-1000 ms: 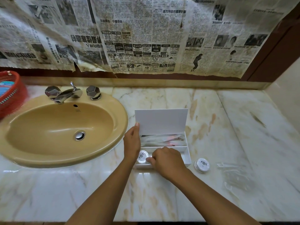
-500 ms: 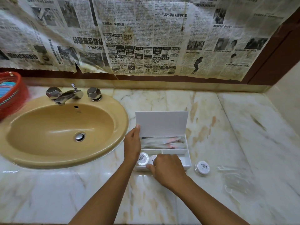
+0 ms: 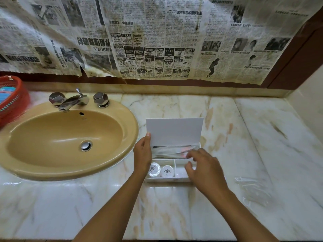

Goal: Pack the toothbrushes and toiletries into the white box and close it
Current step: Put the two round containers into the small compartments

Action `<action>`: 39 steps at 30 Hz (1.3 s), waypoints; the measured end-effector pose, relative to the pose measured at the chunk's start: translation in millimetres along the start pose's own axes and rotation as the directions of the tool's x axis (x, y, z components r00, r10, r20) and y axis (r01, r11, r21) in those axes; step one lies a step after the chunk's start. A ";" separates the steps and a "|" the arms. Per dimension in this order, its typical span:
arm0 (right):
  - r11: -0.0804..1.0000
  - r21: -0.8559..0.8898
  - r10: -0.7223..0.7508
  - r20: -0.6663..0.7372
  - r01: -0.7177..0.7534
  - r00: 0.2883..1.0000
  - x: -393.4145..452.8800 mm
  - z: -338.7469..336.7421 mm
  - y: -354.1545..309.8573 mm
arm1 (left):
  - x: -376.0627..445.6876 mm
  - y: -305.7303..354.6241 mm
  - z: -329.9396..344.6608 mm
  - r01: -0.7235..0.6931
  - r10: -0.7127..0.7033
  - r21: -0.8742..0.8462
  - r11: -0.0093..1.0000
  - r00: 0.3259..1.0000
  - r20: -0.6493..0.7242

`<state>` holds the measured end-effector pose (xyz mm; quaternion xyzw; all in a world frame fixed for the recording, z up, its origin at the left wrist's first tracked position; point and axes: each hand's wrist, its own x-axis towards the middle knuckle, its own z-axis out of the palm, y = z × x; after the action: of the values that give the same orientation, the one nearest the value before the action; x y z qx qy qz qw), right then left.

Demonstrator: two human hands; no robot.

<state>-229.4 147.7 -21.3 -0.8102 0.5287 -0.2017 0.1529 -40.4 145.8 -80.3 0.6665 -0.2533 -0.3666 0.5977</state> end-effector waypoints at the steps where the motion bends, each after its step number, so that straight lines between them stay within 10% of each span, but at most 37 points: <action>1: 0.998 -0.043 0.053 0.013 -0.052 0.999 -1.0 -5.4 9.7 | -0.5 0.9 0.0 -0.001 0.001 -0.004 1.000 1.000 0.005; 11: 0.877 -0.398 0.421 0.369 -0.269 0.829 -13.6 -9.7 73.6 | -1.0 2.0 1.2 -0.018 0.018 0.002 1.000 1.000 -0.002; 23: 0.963 -0.116 0.256 0.123 -0.242 0.959 -3.1 -32.3 34.5 | -1.4 1.9 0.7 -0.018 0.018 0.007 1.000 1.000 -0.010; 30: 0.996 0.013 -0.088 0.303 0.088 0.949 6.8 -6.0 -32.2 | -0.7 1.0 0.2 -0.013 0.013 0.009 1.000 1.000 -0.017; 39: 0.966 -0.206 -0.044 0.462 0.156 0.886 15.9 27.0 -41.9 | -1.5 2.4 -0.3 -0.006 0.007 0.024 1.000 1.000 -0.021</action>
<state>-177.2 150.6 -22.8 -0.8735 0.4559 0.0496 0.1632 -40.9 146.7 -77.6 0.6767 -0.2533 -0.3544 0.5936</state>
